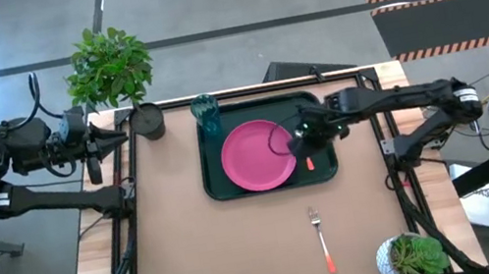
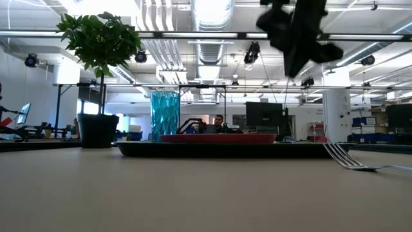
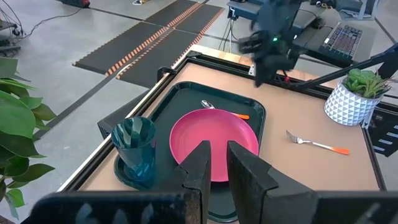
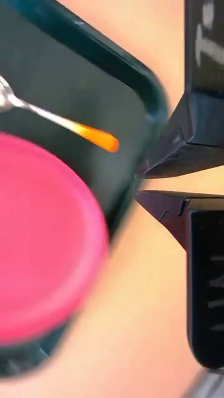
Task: Pick and place plate/cup/fork/spoon on tray
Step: Put the orange fork on the black tray to the right of the orange spoon
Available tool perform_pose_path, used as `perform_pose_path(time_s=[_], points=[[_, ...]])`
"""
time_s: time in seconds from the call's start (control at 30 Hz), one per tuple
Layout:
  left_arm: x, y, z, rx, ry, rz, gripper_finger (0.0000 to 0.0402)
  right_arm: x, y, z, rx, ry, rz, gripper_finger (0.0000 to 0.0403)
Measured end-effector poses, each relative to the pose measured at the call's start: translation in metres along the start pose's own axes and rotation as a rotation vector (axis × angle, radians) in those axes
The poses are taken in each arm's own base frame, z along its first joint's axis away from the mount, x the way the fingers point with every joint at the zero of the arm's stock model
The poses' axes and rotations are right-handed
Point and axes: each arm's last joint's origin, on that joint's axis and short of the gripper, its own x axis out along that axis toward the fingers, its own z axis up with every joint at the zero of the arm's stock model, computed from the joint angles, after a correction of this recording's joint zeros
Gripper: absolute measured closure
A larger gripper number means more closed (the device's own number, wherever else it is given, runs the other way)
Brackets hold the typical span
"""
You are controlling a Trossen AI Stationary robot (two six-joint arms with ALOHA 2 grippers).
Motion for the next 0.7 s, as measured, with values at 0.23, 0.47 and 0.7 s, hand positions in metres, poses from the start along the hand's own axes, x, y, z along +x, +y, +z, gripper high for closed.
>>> perform_pose_path(time_s=[0.23, 0.47, 0.7], points=[[0.0, 0.0, 0.0, 0.0, 0.0, 0.0, 0.0368, -0.024, 0.047, -0.058, -0.104, 0.073, 0.068, 0.0369], [0.0, 0.0, 0.0, 0.0, -0.001, 0.0, 0.0368, -0.003, 0.067, -0.115, -0.057, 0.179, -0.003, 0.0366], [0.0, 0.0, 0.0, 0.001, -0.001, 0.0, 0.0368, 0.035, 0.08, -0.152, -0.017, 0.28, -0.127, 0.0312]])
